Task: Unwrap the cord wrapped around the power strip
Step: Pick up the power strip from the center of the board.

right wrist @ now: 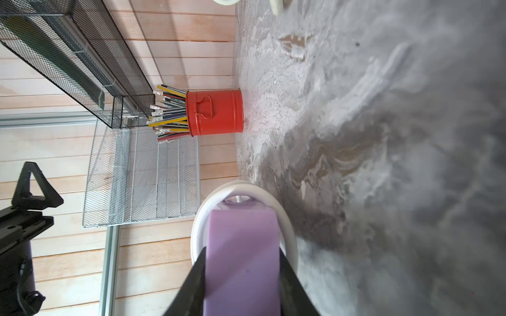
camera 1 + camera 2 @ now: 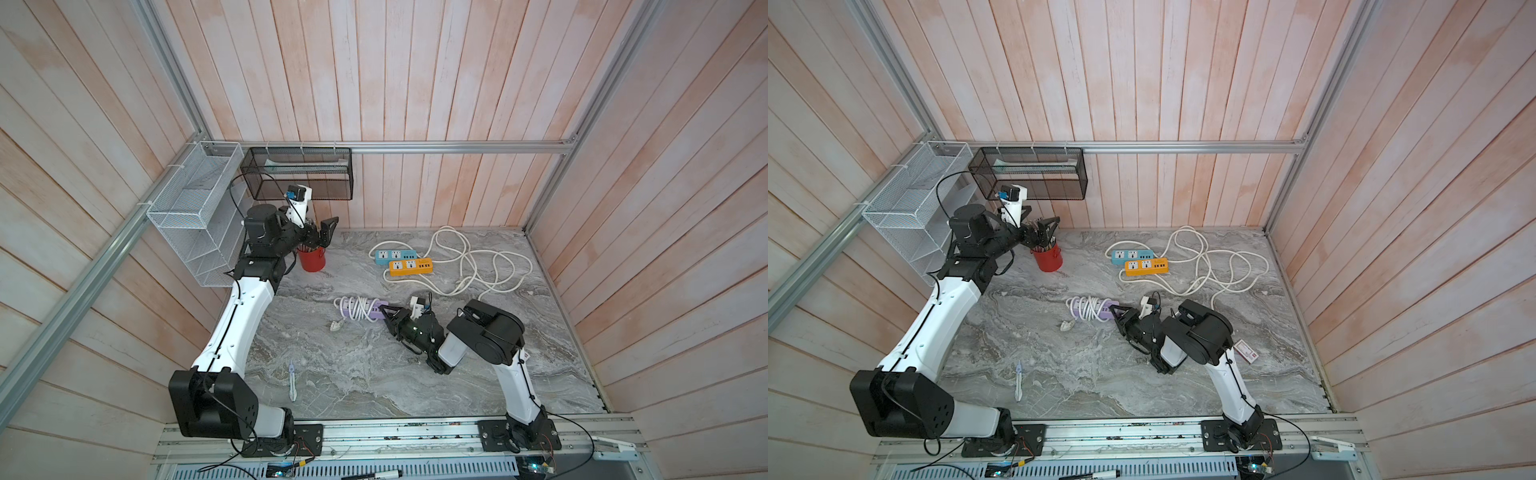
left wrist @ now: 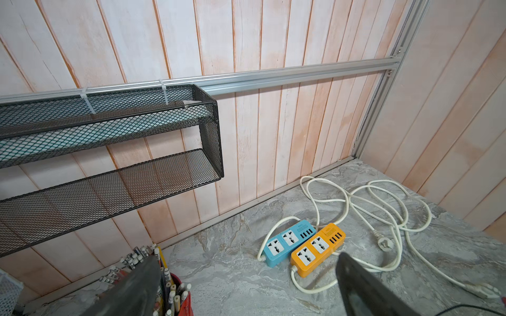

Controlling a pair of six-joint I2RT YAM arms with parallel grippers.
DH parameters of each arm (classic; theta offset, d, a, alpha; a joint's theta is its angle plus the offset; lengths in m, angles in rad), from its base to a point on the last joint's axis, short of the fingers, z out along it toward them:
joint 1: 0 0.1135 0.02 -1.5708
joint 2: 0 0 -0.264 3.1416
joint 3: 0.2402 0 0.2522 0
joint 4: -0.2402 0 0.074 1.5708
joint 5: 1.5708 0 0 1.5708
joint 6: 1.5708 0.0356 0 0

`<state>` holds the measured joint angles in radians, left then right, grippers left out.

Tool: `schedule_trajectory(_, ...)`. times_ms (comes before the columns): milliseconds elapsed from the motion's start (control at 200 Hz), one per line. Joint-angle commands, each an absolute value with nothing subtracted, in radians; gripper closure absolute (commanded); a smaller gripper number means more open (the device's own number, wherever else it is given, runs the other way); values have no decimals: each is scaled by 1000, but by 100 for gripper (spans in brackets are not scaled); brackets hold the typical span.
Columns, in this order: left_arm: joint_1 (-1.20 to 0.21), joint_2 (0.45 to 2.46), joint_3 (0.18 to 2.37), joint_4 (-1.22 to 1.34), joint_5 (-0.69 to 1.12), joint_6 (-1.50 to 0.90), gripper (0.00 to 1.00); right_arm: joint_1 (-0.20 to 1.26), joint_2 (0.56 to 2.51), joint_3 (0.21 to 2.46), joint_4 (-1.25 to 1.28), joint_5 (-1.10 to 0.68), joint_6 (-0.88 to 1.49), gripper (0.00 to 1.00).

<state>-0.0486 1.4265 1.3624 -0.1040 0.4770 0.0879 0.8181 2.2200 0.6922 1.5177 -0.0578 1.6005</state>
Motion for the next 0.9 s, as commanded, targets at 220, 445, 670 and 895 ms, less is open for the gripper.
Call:
schedule_trajectory(220, -31, 1408, 1348, -75, 514, 63, 0, 788, 2205, 763, 1759, -145, 1499, 77)
schedule_trajectory(445, -25, 1408, 1348, -71, 526, 52, 0, 745, 2148, 758, 1730, -188, 1454, 77)
schedule_trajectory(670, -23, 1407, 1350, -69, 529, 48, 0, 726, 2119, 769, 1718, -220, 1450, 77)
schedule_trajectory(895, -22, 1408, 1350, -66, 537, 38, 0, 702, 2103, 790, 1730, -257, 1480, 77)
